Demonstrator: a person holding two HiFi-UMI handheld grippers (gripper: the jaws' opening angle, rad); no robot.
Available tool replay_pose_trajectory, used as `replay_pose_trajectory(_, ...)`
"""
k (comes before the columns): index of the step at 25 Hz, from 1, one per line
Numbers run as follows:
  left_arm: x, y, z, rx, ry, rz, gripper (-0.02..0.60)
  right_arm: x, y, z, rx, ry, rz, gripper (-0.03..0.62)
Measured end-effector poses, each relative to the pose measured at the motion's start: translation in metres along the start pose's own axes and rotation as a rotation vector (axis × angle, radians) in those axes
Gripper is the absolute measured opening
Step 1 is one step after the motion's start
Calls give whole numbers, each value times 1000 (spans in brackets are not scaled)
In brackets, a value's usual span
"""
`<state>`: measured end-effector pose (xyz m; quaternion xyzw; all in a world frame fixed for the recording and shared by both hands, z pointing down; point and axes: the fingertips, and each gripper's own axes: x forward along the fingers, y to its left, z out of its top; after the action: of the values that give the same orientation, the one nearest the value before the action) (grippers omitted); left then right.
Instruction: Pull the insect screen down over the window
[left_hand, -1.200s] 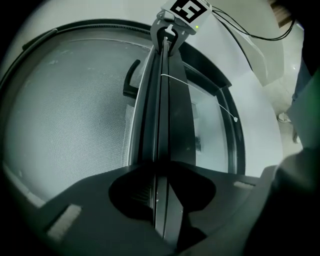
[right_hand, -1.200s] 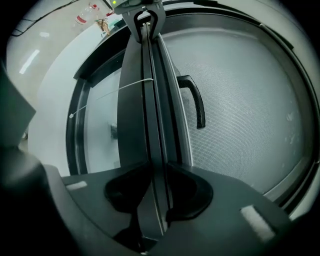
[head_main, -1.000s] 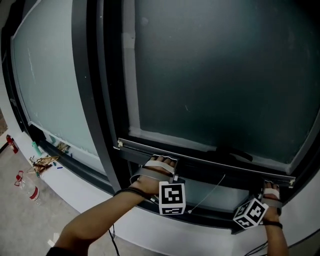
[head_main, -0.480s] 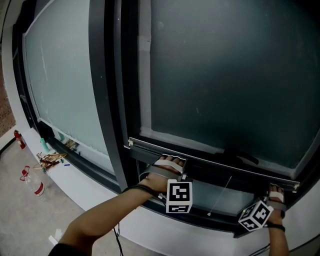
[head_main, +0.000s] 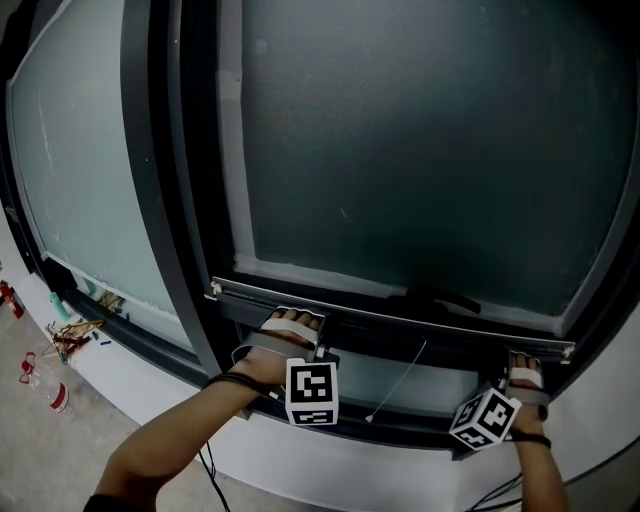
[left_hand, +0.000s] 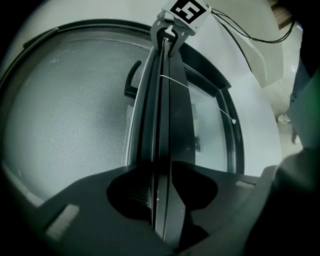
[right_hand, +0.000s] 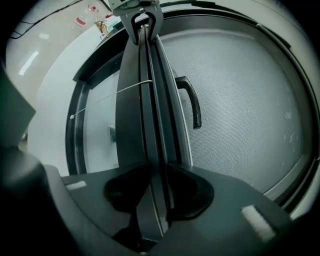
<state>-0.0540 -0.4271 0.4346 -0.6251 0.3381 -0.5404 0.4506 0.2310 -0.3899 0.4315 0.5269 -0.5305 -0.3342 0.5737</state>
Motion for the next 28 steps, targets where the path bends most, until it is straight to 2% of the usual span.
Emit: replay_pose_trajectory(28, -2, -1, 6, 10, -1, 1, 178, 0, -3, -9, -13, -9, -10, 142)
